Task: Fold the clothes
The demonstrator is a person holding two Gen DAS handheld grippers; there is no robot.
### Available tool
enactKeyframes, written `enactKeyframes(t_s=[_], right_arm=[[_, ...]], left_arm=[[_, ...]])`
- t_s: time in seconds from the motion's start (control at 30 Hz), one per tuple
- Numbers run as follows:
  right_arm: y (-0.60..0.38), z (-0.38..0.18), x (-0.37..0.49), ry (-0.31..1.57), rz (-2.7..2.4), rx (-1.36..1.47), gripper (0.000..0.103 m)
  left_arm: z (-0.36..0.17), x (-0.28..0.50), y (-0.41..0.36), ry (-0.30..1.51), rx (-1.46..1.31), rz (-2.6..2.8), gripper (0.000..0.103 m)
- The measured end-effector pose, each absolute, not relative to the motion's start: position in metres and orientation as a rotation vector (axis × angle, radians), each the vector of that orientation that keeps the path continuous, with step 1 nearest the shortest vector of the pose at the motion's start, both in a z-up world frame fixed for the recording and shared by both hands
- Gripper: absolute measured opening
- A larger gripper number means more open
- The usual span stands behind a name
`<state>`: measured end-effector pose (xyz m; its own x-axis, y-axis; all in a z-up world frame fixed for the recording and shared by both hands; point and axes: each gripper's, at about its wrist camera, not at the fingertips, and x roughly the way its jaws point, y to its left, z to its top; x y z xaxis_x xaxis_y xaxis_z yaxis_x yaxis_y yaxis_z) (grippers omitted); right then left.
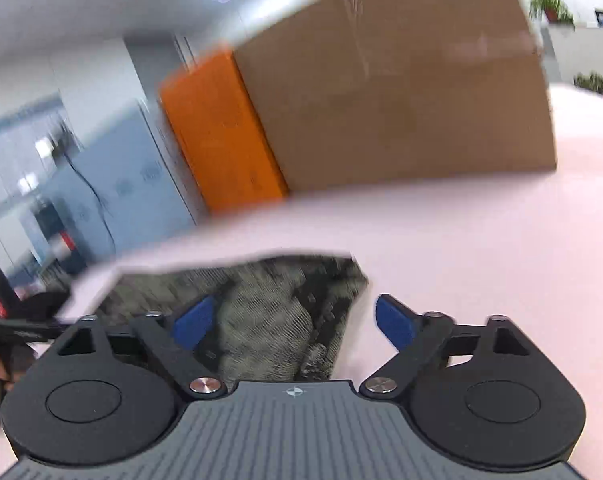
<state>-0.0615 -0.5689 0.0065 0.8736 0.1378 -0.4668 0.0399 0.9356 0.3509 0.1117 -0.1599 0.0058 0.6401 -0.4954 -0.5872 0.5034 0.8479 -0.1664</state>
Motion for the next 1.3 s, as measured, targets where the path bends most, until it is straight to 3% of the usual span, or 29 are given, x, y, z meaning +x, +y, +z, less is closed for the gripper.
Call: enactKeyframes(t_s=[0.1,0.17,0.43,1.3], right_arm=[[-0.573,-0.008,-0.044,0.554,0.026,0.424,0.090],[-0.578,-0.016,-0.046,0.513,0.050,0.479,0.097],[-0.594,-0.026,-0.056,0.458,0.128,0.623,0.103],[-0.595,-0.028,-0.043,0.485,0.252,0.614,0.103]], left_arm=[[0.004,0.110,-0.170,0.661,0.075,-0.549,0.103],[0.002,0.109,-0.174,0.660,0.102,-0.541,0.103],[0.001,0.106,-0.179,0.660,0.141,-0.525,0.103],[0.002,0.129,-0.208,0.671,0.121,-0.637,0.103]])
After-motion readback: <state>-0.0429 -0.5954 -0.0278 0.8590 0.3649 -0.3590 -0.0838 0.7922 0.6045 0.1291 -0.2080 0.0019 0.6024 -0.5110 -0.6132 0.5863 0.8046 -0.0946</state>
